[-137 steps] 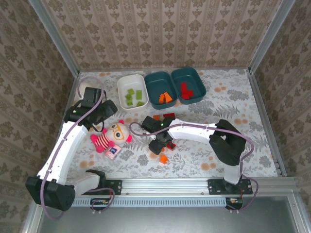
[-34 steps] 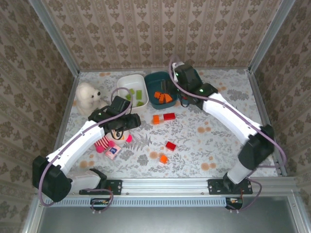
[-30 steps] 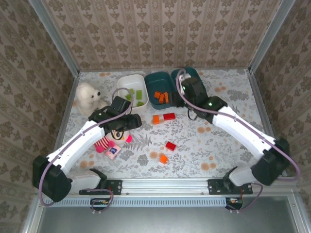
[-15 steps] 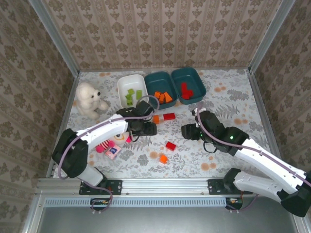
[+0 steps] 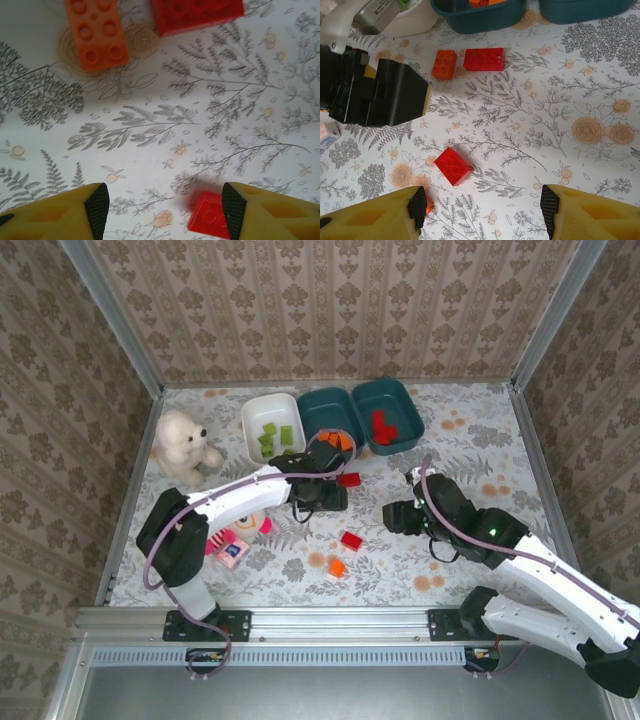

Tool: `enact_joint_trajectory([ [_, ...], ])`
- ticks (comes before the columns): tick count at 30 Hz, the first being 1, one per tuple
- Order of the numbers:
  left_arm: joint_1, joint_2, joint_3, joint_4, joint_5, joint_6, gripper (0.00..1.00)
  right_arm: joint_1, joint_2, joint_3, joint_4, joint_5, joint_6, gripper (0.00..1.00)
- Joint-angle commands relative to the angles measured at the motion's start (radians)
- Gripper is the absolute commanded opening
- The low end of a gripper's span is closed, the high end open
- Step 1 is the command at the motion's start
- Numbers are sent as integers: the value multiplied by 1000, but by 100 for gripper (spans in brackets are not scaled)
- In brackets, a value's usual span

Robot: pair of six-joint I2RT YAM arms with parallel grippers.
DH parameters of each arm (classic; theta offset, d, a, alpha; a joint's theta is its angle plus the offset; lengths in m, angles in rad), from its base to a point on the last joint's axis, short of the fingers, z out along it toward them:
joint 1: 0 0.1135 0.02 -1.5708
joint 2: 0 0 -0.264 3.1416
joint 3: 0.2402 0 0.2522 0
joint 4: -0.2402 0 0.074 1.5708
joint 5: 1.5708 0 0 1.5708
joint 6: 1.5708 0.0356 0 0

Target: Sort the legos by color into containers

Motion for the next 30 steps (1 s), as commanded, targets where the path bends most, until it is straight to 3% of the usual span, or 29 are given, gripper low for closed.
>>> enact_joint_trajectory([
  [1, -25, 5, 23, -59, -21, -6, 64, 4, -25, 38, -36, 43, -27, 65],
  [7, -9, -74, -62, -32, -41, -65, 64, 19, 130, 61, -60, -95, -124, 64],
  [12, 32, -177, -157, -8, -45, -162, 64, 115, 338, 68, -17, -84, -198, 64],
  [21, 132, -401, -359, -39, -38, -242, 64, 139, 732, 196, 29, -99, -321, 71],
  [30, 157, -458, -370, -66, -49, -241, 63, 140, 862, 215, 50, -108, -357, 67],
])
